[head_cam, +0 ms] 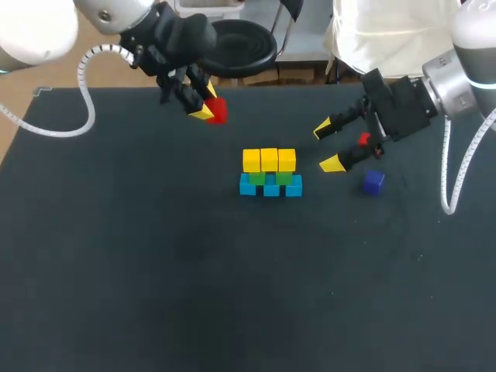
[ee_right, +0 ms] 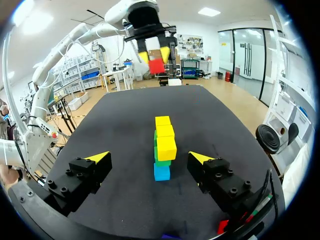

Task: Place the blue cubes, place green cubes on the blue cubes, place the yellow cubes on the green cubes, then place the red cubes on the yellow cubes, and place purple cube on the red cubes.

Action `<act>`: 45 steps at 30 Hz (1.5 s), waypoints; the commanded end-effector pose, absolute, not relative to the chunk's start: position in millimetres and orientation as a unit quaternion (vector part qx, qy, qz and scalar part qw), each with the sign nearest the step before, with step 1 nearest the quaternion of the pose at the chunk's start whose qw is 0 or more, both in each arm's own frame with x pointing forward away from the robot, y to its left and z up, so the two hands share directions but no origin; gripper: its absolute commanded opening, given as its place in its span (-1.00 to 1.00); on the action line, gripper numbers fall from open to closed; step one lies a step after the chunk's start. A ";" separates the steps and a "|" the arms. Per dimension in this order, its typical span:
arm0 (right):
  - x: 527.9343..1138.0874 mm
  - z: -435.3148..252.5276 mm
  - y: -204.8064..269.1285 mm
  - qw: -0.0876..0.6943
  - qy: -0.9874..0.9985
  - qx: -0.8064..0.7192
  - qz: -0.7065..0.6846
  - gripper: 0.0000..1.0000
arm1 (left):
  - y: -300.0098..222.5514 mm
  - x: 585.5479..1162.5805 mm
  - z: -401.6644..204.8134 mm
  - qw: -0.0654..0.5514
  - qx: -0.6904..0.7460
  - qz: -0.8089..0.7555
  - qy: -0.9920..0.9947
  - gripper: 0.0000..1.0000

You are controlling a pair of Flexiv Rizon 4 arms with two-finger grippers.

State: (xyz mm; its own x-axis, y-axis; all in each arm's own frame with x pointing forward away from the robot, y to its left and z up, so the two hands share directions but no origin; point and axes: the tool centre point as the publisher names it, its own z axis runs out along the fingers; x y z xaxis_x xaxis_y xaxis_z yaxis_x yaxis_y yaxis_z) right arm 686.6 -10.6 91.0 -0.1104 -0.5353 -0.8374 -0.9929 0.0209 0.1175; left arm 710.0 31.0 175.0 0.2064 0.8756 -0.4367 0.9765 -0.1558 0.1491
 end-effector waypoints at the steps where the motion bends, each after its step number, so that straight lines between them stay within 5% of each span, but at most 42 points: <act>1: 686.0 91.4 -10.7 0.307 0.646 -0.592 0.372 1.00 | 39.1 701.3 174.5 0.225 0.744 -0.113 0.619 -1.00; 27: 686.0 91.4 -10.7 0.307 0.646 -0.592 0.372 1.00 | 39.1 701.3 174.5 0.225 0.744 -0.113 0.619 -1.00; 45: 686.0 91.4 -10.7 0.307 0.646 -0.592 0.372 1.00 | -20.0 669.5 167.6 0.094 0.741 -0.110 0.655 -1.00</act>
State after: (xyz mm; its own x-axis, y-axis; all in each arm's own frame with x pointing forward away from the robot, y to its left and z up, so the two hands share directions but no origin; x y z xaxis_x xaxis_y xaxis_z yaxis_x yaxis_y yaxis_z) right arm 686.6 -10.6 91.0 -0.1104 -0.5353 -0.8374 -0.9929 0.0209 0.1175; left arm 656.9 -8.4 171.6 0.0888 0.9463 -0.3110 0.9960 -0.0813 0.0371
